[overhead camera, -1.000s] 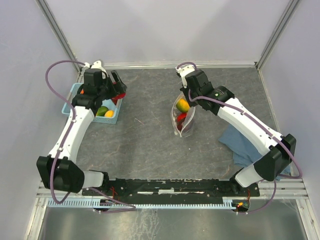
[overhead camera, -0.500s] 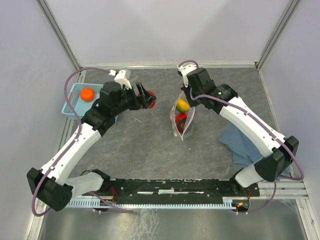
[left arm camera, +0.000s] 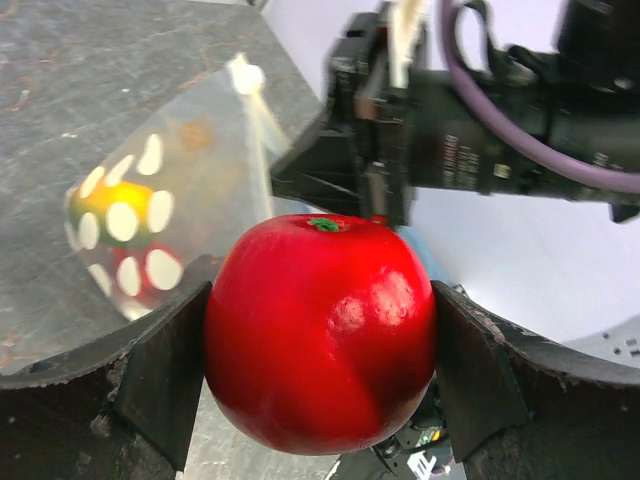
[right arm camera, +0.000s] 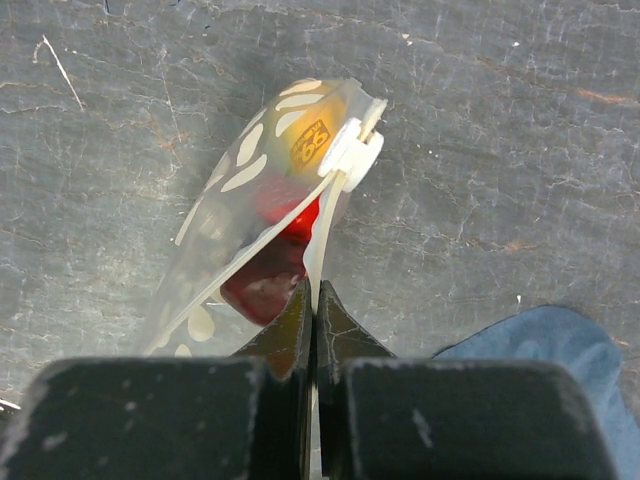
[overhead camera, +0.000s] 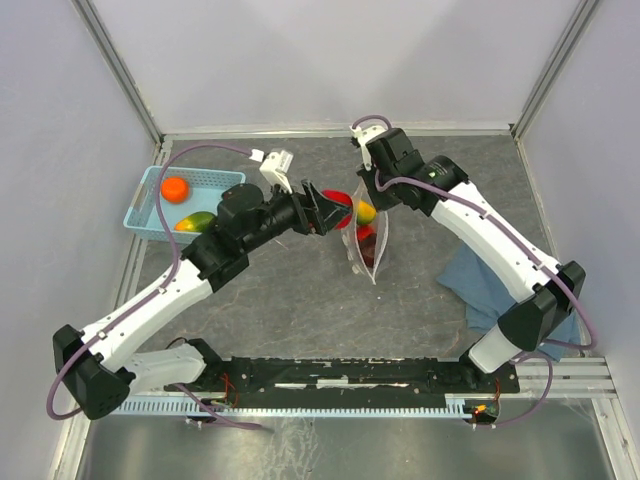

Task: Place the food in the zip-top bag and seal the zipper
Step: Place the fake fruit in the zipper food storage bag.

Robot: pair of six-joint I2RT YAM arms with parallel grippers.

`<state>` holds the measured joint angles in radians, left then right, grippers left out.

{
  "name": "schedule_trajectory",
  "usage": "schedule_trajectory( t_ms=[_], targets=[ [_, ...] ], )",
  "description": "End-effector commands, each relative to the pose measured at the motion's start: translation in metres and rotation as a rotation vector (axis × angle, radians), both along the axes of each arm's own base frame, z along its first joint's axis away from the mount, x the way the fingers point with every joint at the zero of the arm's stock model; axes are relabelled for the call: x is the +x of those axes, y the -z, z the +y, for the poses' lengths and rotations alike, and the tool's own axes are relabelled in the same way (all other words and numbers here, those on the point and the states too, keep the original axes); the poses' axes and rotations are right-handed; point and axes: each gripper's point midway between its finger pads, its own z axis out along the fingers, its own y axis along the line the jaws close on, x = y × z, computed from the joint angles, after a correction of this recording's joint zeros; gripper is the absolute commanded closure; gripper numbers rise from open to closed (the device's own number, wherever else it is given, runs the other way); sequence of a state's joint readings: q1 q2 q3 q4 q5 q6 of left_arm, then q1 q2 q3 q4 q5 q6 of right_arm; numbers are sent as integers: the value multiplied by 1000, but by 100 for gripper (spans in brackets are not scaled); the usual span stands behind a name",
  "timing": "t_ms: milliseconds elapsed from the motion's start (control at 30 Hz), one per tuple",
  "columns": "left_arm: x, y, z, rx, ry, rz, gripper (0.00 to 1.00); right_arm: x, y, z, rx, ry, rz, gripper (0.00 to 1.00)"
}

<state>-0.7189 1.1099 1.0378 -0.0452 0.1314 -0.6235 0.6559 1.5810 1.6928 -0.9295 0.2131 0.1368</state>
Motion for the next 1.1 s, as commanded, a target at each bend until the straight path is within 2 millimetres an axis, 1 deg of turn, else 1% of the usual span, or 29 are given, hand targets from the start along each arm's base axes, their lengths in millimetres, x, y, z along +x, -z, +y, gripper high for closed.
schedule_trajectory(
  t_ms=[0,133,167,300,400,500,567,733,833,900,967,1067],
  targets=[
    [-14,-34,-20,-124,52,-90,62,2,-16,4,42,12,-13,99],
    [-22,-30,-30,-148,72,-110,62,2,-18,8,59,9,-6,99],
    [-24,-24,-31,-154,75,-107,62,2,-18,9,63,7,-5,99],
    [-30,-16,-41,-189,90,-107,63,3,-16,10,68,11,5,99],
    [-29,-4,-48,-167,83,-102,63,2,-15,11,70,9,11,99],
    [-24,11,-50,-132,57,-86,64,1,-15,12,73,6,14,99],
    [-18,23,-46,-93,19,-68,63,0,-14,12,73,3,16,99],
    [-4,50,-28,16,-103,-19,64,0,-13,12,71,0,19,99],
    [1,61,-17,76,-164,0,64,0,-11,13,75,-3,23,99],
    [3,63,-11,103,-189,3,64,0,-10,14,77,-2,25,99],
    [3,58,-6,109,-204,-4,64,0,-9,16,82,-5,30,99],
    [1,45,-4,93,-201,-23,64,0,-7,18,87,-8,40,99]
  ],
)
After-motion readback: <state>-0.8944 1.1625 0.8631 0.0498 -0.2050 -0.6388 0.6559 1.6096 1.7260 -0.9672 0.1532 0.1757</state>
